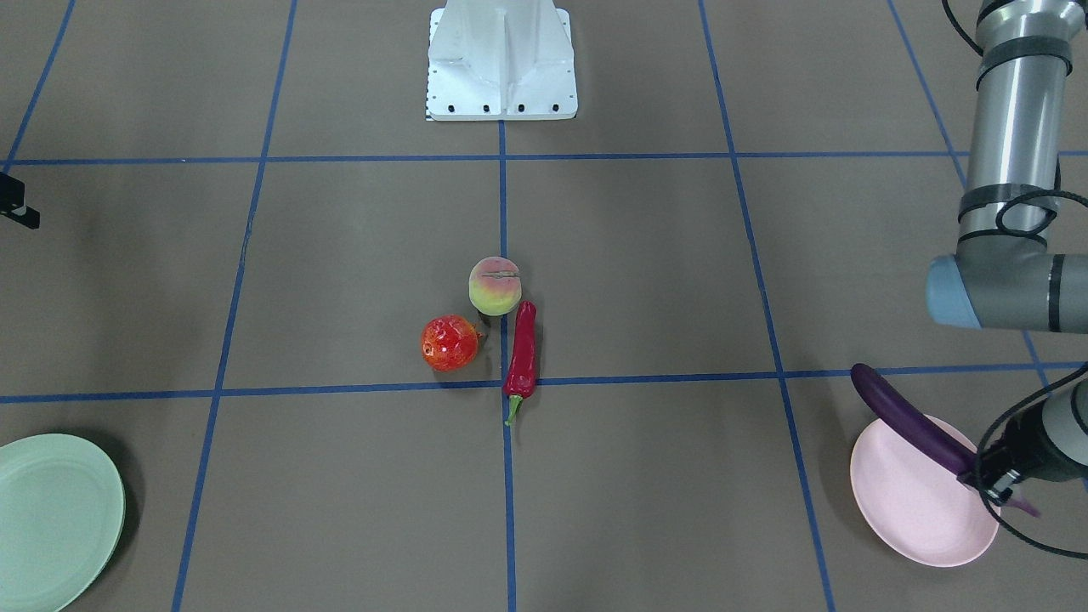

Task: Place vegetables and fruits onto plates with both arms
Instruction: 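Carry the eggplant with the left gripper onto the pink plate and release, then move the left gripper back toward the chili while the right gripper reaches the mango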

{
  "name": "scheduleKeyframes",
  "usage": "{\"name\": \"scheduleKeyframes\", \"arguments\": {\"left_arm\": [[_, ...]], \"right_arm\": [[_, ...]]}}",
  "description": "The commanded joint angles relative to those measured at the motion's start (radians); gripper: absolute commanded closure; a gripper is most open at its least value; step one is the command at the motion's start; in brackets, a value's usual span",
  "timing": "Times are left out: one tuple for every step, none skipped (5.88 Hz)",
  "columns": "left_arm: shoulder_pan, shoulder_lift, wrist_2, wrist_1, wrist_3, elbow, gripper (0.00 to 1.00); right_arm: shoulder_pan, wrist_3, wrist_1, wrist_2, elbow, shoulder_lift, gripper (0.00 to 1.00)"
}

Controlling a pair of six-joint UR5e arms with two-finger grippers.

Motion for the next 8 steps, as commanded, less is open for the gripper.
{"name": "scheduleKeyframes", "arguments": {"left_arm": [[-0.009,-0.03,0.099,-0.057,-0.204,0.044,1.0],[-0.007,-0.03,0.11,-0.088,-0.205,0.059,0.84],[0.001,-0.027,0.112,-0.11,-0.199,0.061,0.01],[-0.001,-0.029,0.109,-0.11,-0.196,0.058,0.0],[-0.001,-0.032,0.102,-0.11,-0.197,0.043,0.0],[-0.001,-0.026,0.057,-0.087,-0.2,-0.038,0.0],[-0.001,0.029,-0.048,-0.063,-0.202,-0.184,0.0],[0.025,0.139,-0.097,-0.062,-0.206,-0.394,0.0]], "right_arm": [[-0.007,0.035,0.005,0.0,0.003,0.001,0.0],[-0.011,0.042,0.005,0.001,0.004,0.001,0.0],[-0.023,0.042,0.005,0.001,0.003,0.001,0.0],[-0.057,0.064,0.008,-0.002,0.003,0.016,0.0],[-0.112,0.198,0.02,-0.008,0.001,0.063,0.0],[-0.157,0.289,0.052,-0.008,0.001,0.095,0.0],[-0.248,0.479,0.148,-0.012,-0.002,0.128,0.0],[-0.343,0.722,0.258,-0.061,-0.004,0.176,0.0]]}}
